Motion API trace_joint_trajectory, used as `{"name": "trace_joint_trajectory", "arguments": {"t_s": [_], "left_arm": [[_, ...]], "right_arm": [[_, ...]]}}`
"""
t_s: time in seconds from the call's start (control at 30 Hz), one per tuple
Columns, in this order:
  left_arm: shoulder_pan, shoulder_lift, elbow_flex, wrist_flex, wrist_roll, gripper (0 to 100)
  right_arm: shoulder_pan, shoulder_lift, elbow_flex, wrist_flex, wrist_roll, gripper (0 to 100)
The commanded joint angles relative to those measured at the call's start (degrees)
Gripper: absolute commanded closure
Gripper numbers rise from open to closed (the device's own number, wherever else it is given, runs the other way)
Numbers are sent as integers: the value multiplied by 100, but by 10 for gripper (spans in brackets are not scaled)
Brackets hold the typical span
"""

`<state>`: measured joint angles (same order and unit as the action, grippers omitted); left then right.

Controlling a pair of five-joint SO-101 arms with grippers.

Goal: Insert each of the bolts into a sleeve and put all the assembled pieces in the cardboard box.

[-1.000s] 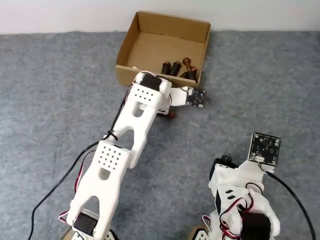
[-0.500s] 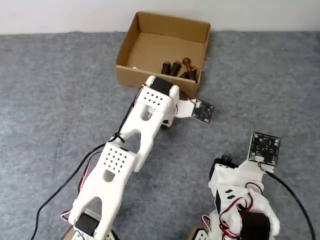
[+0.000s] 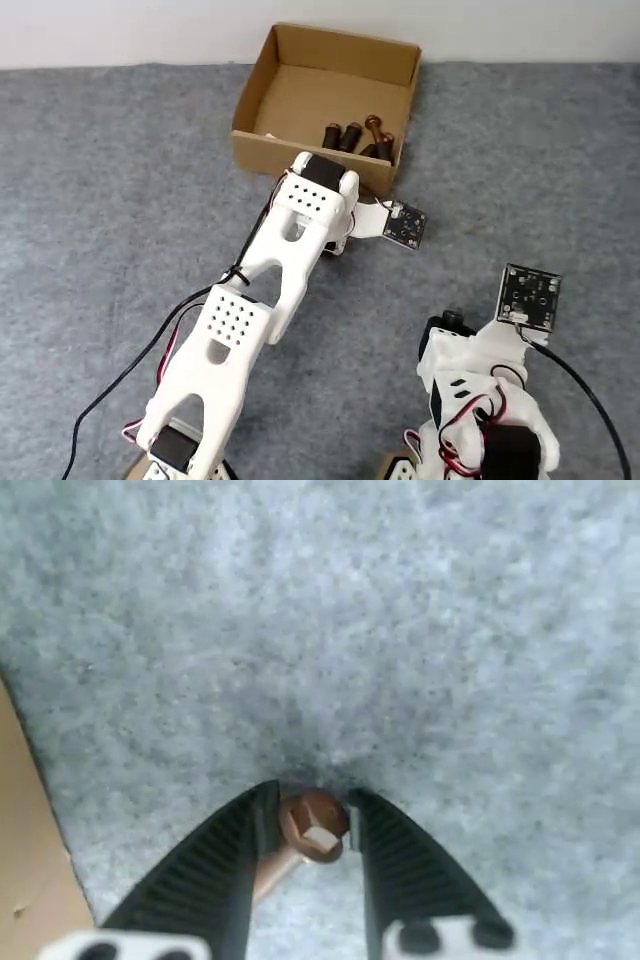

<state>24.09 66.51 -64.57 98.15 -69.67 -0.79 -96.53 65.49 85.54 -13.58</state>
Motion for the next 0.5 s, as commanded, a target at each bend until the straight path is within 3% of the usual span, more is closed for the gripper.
{"name": "trace_joint_trajectory", "arguments": {"t_s": [0.0,0.2,0.47], "left_arm": [[18,-70,-101,229,633,931],[35,-70,-101,229,2171,931],[-9,-229,-189,237,4738,961]], "right_arm": [[31,4,-18,-75,-62,991],[40,4,-18,-75,-62,991],[40,4,-18,-75,-62,991]]}}
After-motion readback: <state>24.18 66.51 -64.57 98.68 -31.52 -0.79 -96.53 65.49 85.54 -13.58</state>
